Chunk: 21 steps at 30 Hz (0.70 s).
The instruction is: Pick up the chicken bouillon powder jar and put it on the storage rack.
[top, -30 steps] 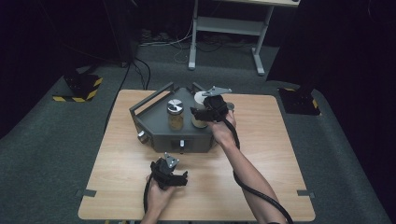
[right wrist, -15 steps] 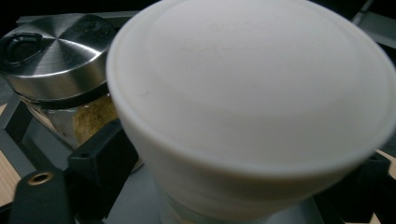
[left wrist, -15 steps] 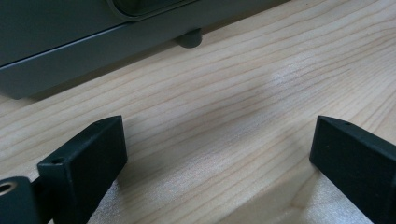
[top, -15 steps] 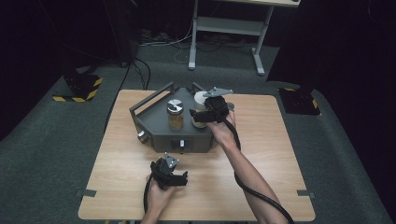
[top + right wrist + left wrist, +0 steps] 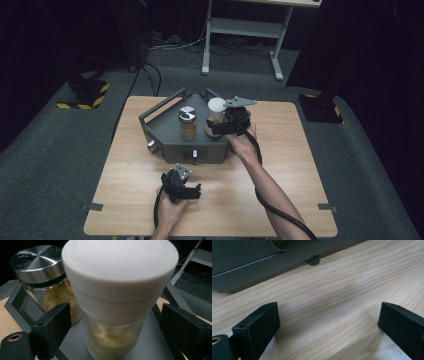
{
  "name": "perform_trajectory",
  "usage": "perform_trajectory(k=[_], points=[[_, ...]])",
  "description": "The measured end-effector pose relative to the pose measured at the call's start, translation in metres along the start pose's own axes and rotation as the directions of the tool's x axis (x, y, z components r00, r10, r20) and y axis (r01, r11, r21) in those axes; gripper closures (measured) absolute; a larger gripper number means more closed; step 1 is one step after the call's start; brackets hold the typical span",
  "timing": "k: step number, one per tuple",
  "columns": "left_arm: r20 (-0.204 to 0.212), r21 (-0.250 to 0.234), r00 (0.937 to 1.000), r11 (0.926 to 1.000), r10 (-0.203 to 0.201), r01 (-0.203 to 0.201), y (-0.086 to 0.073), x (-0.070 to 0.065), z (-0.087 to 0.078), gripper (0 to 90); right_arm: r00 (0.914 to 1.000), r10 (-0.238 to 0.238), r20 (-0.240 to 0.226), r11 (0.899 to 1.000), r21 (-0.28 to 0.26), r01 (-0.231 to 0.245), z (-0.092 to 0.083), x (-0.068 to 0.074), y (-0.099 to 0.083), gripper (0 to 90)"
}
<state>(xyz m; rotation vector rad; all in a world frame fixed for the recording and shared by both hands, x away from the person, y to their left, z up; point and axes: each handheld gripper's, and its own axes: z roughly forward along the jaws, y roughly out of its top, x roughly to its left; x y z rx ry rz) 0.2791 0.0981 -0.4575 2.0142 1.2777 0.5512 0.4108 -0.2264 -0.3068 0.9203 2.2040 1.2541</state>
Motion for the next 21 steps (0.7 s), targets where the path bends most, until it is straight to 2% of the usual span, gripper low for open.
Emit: perform_trajectory(k=[8, 21], points=[[0.0, 0.0, 1.0, 1.0, 0.0, 0.0, 0.0, 0.0, 0.0, 3.9, 0.9999, -0.008, -0.011, 1.0, -0.029, 0.007, -0.014, -0.001, -0.011, 9.8], [0.0, 0.0, 1.0, 1.0, 0.0, 0.0, 0.0, 0.0, 0.0, 3.9, 1.0, 0.002, -0.009, 0.998, -0.064, -0.003, -0.045, -0.007, -0.041, 9.2]])
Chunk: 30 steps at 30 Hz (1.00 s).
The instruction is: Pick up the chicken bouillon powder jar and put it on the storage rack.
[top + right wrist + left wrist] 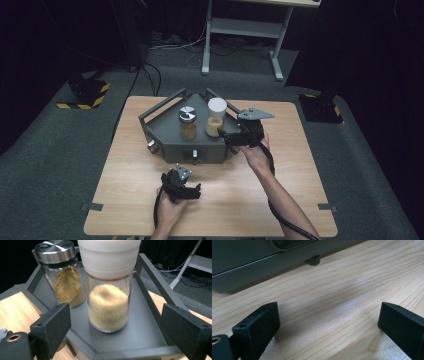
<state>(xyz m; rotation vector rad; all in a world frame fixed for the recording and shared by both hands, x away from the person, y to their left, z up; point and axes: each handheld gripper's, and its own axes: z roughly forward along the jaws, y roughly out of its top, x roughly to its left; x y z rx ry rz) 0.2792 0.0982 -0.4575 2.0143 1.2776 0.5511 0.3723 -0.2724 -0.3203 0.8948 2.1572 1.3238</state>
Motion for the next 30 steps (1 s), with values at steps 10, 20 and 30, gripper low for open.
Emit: perform_trajectory(k=[10, 20, 30], points=[[0.001, 0.001, 1.0, 1.0, 0.0, 0.0, 0.0, 0.0, 0.0, 3.9, 0.9999, 0.013, -0.004, 1.0, -0.022, -0.013, -0.022, -0.007, -0.024, 9.1], [0.0, 0.0, 1.0, 1.0, 0.0, 0.0, 0.0, 0.0, 0.0, 3.9, 0.998, 0.062, 0.014, 0.998, -0.028, -0.062, -0.043, -0.015, -0.057, 9.2], [-0.001, 0.0, 1.0, 1.0, 0.0, 0.0, 0.0, 0.0, 0.0, 3.9, 0.9899, 0.129, 0.059, 0.992, -0.006, -0.129, -0.056, -0.023, -0.094, 9.4]])
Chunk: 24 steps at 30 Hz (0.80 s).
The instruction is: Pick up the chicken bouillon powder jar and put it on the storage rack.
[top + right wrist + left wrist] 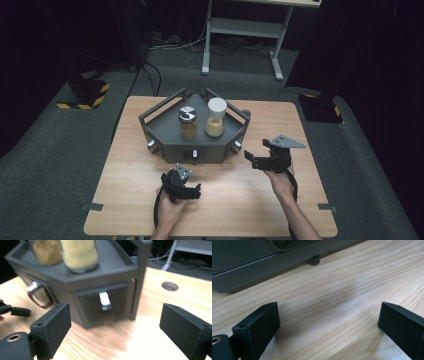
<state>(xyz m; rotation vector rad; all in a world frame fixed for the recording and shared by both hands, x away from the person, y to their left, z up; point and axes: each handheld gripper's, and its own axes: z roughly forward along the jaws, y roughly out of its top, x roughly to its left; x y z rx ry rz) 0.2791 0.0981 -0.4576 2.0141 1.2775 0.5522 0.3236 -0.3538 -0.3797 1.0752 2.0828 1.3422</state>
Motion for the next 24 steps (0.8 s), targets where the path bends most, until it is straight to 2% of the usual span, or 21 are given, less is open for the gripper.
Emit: perform_trajectory(k=[5, 9, 16, 24], points=[[0.0, 0.0, 1.0, 1.0, -0.001, 0.001, 0.0, 0.0, 0.0, 3.9, 0.999, 0.03, 0.032, 0.999, 0.02, -0.031, -0.003, -0.005, -0.019, 9.8], [0.0, 0.0, 1.0, 1.0, -0.001, 0.001, 0.0, 0.0, 0.0, 4.0, 0.9956, 0.054, 0.077, 0.997, 0.053, -0.058, -0.002, -0.009, -0.035, 10.2], [0.0, -0.001, 1.0, 1.0, -0.001, 0.001, 0.0, 0.0, 0.0, 4.0, 0.9855, 0.107, 0.132, 0.991, 0.069, -0.117, -0.003, -0.013, -0.066, 10.6], [0.0, 0.0, 1.0, 1.0, -0.001, 0.001, 0.0, 0.0, 0.0, 4.0, 0.9707, 0.161, 0.178, 0.984, 0.05, -0.172, -0.01, -0.012, -0.094, 10.9]])
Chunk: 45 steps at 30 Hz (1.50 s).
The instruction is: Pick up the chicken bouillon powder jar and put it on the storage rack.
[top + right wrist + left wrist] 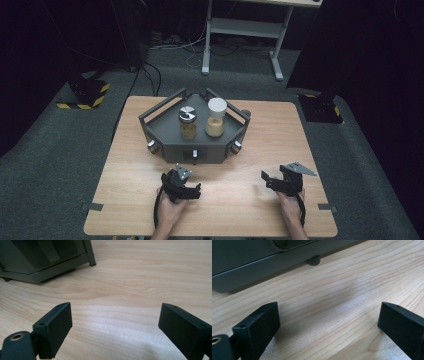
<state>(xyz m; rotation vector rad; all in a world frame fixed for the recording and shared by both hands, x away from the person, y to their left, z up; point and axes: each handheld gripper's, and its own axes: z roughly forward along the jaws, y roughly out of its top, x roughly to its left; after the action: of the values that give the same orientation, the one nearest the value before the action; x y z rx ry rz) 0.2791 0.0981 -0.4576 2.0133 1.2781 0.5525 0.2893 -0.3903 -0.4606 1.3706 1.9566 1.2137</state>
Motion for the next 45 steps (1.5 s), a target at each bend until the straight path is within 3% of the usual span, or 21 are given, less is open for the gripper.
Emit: perform_trajectory(k=[13, 19, 24, 37, 45], points=[[-0.001, 0.0, 1.0, 1.0, -0.001, 0.001, 0.0, 0.0, 0.0, 4.1, 0.9995, 0.03, 0.008, 1.0, -0.007, -0.03, -0.002, -0.004, -0.013, 11.7], [-0.003, -0.001, 1.0, 1.0, -0.003, 0.003, 0.0, 0.0, 0.0, 4.1, 0.9952, 0.097, -0.01, 0.995, -0.03, -0.098, -0.005, -0.012, -0.019, 11.2], [-0.005, -0.001, 1.0, 1.0, -0.005, 0.005, 0.0, 0.0, 0.0, 4.1, 0.9925, 0.121, -0.019, 0.992, -0.039, -0.121, -0.007, -0.015, -0.021, 11.2], [-0.005, -0.001, 1.0, 1.0, -0.006, 0.006, 0.0, -0.001, 0.0, 4.1, 0.9954, 0.094, -0.015, 0.995, -0.03, -0.095, -0.006, -0.013, -0.019, 11.4], [-0.005, -0.002, 1.0, 1.0, -0.004, 0.004, -0.001, -0.001, 0.0, 4.4, 0.9946, 0.104, -0.007, 0.994, -0.027, -0.104, -0.006, -0.012, -0.019, 11.4]])
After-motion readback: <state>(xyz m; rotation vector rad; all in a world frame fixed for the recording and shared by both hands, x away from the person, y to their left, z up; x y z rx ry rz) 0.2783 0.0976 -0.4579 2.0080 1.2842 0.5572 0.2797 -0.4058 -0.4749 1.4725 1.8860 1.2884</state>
